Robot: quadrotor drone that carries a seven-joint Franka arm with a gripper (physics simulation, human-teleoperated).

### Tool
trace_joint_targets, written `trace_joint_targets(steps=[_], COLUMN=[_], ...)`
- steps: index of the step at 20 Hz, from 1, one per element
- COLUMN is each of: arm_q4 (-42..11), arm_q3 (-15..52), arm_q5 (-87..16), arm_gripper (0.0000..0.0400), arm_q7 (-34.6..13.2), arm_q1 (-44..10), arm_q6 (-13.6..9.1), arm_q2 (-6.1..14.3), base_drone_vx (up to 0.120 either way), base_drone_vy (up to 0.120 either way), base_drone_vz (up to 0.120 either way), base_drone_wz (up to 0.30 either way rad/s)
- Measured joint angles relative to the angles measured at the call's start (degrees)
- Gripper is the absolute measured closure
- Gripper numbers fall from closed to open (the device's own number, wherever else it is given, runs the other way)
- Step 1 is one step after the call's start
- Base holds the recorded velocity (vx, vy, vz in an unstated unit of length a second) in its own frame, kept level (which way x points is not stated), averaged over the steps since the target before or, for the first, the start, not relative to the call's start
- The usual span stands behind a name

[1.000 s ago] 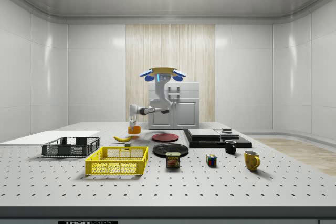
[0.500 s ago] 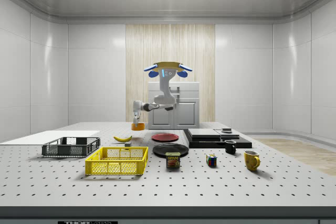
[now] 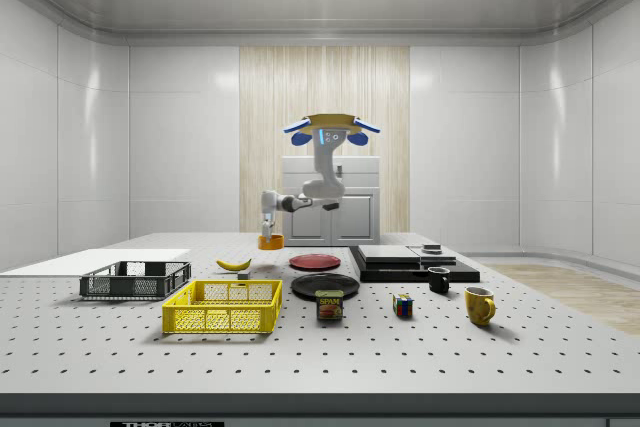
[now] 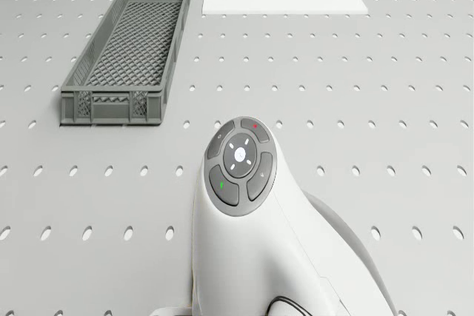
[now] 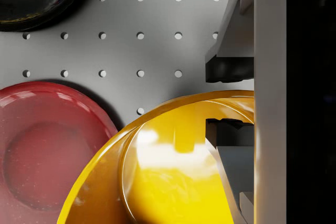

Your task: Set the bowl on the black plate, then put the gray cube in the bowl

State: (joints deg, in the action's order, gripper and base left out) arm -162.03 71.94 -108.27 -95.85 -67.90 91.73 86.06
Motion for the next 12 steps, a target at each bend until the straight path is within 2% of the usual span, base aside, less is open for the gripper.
trace_joint_targets(steps=[12], arm_q4=[0.02], arm_q3=[0.05], arm_q5=[0.14], arm_gripper=[0.03], arm_q7=[-0.08], arm_q1=[-0.1], arm_q6=[0.27], arm_q2=[0.29], base_drone_vx=[-0.12], base_drone_vy=[0.12], base_drone_vz=[0.0], base_drone_wz=[0.0])
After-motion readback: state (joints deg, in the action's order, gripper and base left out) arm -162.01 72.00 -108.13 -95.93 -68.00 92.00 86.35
